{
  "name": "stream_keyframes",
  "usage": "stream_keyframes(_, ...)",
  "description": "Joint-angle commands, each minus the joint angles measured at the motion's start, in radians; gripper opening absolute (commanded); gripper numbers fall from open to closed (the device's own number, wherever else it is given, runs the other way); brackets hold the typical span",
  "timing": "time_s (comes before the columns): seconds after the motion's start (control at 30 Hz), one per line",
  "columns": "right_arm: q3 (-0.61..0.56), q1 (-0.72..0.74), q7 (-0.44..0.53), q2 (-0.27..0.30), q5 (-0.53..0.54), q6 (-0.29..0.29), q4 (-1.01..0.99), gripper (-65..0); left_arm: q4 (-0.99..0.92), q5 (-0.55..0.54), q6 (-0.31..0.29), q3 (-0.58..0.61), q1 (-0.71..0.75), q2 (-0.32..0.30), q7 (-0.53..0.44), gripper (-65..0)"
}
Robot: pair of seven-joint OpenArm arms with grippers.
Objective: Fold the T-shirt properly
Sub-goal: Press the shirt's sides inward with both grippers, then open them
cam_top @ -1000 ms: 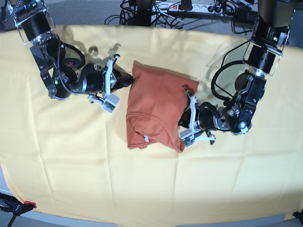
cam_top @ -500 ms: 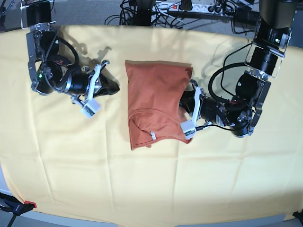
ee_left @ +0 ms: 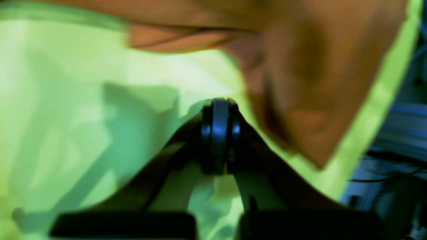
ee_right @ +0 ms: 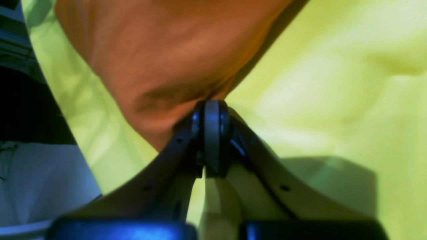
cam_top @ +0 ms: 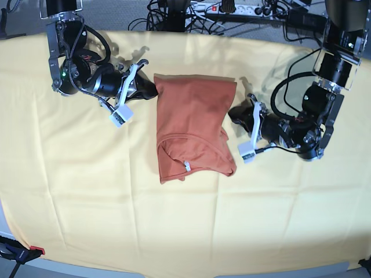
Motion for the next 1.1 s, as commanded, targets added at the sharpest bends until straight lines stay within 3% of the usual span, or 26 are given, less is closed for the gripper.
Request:
stream_keyframes(0.0,0.003,0.006,0.007,0.008,0.028,0.005,0.016,-65.0,0.011,-0.009,-0.011,-0.007,0.005,-0.01,0.01,-65.0)
stream_keyframes(0.2,0.003,0.001,0.006,0.008,0.051,0.005,0.016,-65.0,0.011,-0.052,-0.024,-0.007,0.08,-0.01,0.01,-65.0)
stream_keyframes(0.37,0.003,0.001,-0.065,0.008,0.164,0.005,0.016,-65.0,0.015,-0.163,-0.024,-0.007,0.112,-0.01,0.016,-65.0)
stream_keyframes(0.47,0.003,0.001,-0.125,0.009,0.214,0.005,0.016,-65.0,0.025,-0.166,-0.024,-0.007,0.112,-0.01,0.045,-65.0)
stream_keyframes(0.67,0.003,0.002,-0.17,0.009,0.216,0.005,0.02,-65.0,0.039,-0.128,-0.024,-0.007,0.106,-0.011,0.058,-65.0)
stream_keyframes(0.9,0.006,0.055,-0.161,0.012,-0.005,0.005,0.082,-65.0,0.039,-0.017,-0.024,-0.008,0.01,-0.043,0.099,-65.0)
stream_keyframes(1.07,0.006,0.113,-0.095,0.011,-0.115,0.005,0.105,-65.0,0.039,-0.033,-0.007,-0.008,-0.087,-0.108,0.047,-65.0)
